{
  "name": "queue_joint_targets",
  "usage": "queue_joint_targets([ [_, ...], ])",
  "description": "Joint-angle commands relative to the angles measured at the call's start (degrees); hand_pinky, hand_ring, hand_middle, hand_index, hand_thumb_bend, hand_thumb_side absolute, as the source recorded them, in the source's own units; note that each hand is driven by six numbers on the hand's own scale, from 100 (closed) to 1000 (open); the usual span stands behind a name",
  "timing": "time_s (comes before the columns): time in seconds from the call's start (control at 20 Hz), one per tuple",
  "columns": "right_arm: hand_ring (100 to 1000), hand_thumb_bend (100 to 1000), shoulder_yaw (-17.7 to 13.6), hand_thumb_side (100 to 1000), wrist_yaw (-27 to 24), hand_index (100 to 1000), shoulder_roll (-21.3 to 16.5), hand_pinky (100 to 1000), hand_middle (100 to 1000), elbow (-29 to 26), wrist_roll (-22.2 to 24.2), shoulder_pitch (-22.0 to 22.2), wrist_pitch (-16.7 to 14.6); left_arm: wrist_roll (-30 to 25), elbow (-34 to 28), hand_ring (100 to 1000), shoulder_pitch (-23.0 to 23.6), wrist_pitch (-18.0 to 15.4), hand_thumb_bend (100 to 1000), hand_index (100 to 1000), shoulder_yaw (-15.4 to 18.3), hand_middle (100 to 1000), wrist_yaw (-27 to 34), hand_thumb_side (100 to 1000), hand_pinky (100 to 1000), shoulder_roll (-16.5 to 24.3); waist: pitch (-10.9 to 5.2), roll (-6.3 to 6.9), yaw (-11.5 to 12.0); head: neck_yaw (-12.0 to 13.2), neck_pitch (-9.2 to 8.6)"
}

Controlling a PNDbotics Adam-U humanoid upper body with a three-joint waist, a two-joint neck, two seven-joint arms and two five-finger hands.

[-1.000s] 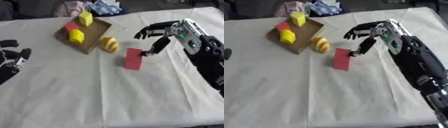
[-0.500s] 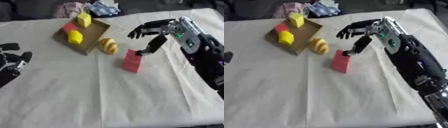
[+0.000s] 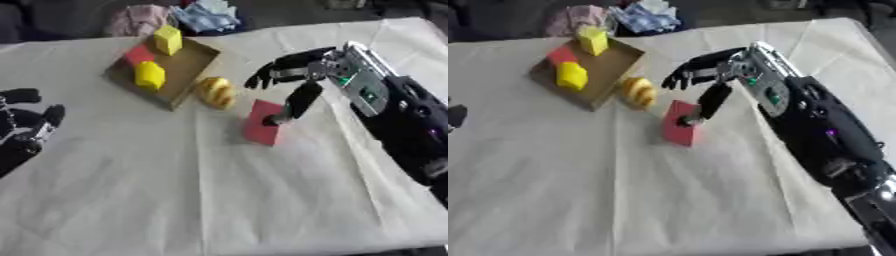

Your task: Pick up objects on the table and place them in the box.

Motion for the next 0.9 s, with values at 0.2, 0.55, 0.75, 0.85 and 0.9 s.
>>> queue_joint_targets([
  [0.2,846,355,0.1,458,5.1,969,0.8,821,870,1.1,2.3,-0.8,-5.1,-0.2,-0.8,597,-0.3,0.2,502,767,0.2,683,-0.4,503,673,0.3,-1.26,-0.74,0.0,-0.2,-0.69],
  [0.55,609,233,-1.3,292,6.9,764,0.7,672,548,1.6,-3.1,-1.2,-5.7,-0.1,-0.7,597,-0.1,0.3,485,767,0.2,682,-0.5,508,672,-0.1,-1.26,-0.78,0.2,-0.3,-0.75],
  [0.75,605,200,-2.4,258,5.3,745,-0.2,675,536,0.5,-6.6,-2.4,-5.3,0.0,-1.0,595,-0.2,0.3,478,765,0.2,681,-0.4,508,674,-0.5,-1.22,-0.80,0.5,-0.2,-0.86],
  [0.85,610,177,-3.6,238,3.9,739,-0.7,688,535,0.0,-8.4,-3.6,-4.5,0.2,-1.2,593,-0.3,0.2,474,764,0.2,678,-0.1,506,676,-1.4,-1.18,-0.77,0.8,-0.3,-1.01],
  [0.9,610,168,-4.2,231,3.1,739,-0.7,690,534,0.2,-9.3,-4.3,-4.0,0.3,-1.3,593,-0.3,0.1,473,764,0.1,678,0.1,507,677,-1.9,-1.14,-0.74,1.0,-0.4,-1.09],
])
